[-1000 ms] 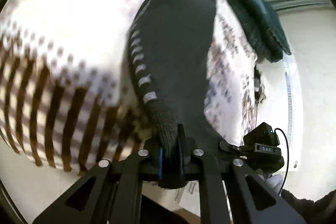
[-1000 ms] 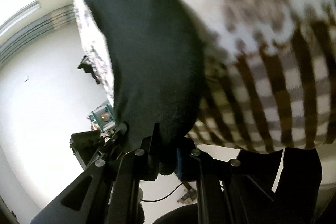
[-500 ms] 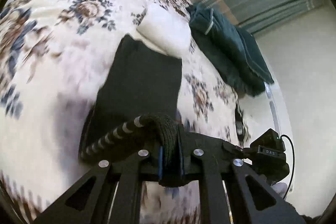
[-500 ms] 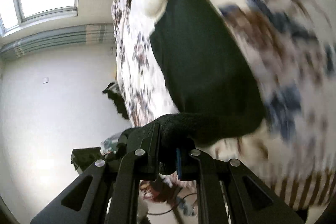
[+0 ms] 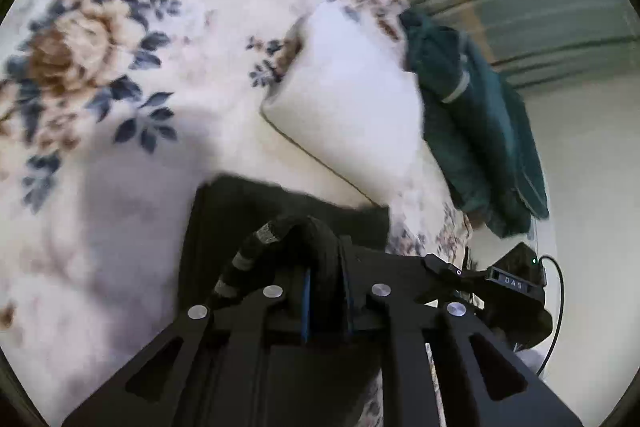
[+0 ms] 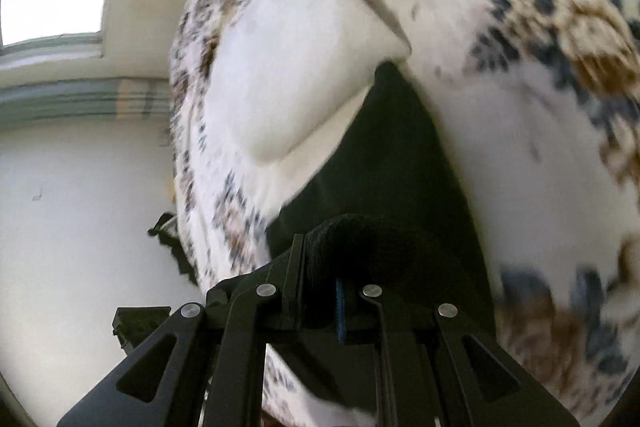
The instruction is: Fold small clothes
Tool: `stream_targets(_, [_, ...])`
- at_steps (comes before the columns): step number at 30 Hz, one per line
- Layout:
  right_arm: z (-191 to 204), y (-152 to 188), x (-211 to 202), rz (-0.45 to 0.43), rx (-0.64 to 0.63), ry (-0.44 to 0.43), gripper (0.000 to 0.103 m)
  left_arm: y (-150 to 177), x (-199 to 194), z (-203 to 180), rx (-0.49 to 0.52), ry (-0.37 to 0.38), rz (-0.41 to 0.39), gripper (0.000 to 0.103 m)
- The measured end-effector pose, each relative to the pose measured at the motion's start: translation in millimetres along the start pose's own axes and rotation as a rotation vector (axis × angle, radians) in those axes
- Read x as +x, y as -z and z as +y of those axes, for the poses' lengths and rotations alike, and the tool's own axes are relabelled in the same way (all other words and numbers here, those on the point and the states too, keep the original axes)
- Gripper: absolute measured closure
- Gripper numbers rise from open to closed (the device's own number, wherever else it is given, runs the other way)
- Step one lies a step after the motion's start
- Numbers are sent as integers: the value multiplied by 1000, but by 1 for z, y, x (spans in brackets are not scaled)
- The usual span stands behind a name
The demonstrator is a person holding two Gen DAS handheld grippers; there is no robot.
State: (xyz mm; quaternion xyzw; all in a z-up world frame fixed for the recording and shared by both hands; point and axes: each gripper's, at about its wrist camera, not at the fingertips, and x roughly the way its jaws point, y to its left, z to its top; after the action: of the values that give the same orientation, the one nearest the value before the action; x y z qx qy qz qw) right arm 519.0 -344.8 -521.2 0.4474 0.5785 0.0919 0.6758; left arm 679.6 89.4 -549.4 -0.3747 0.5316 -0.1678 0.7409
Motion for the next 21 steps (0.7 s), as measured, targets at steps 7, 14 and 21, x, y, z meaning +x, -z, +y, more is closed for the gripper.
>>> stream_targets(7, [-2,-37,17,-28,9,-15,41,-19,-9,25,-72,36,-78,38])
stream_targets(14, [-34,-2,-9,41,-90,95,33,64,-81,46,6,-76,-110,38])
stream_targets(21, [-68,-5,10,181,-167,135,18,206,-114,82,-198,-134,-110,34])
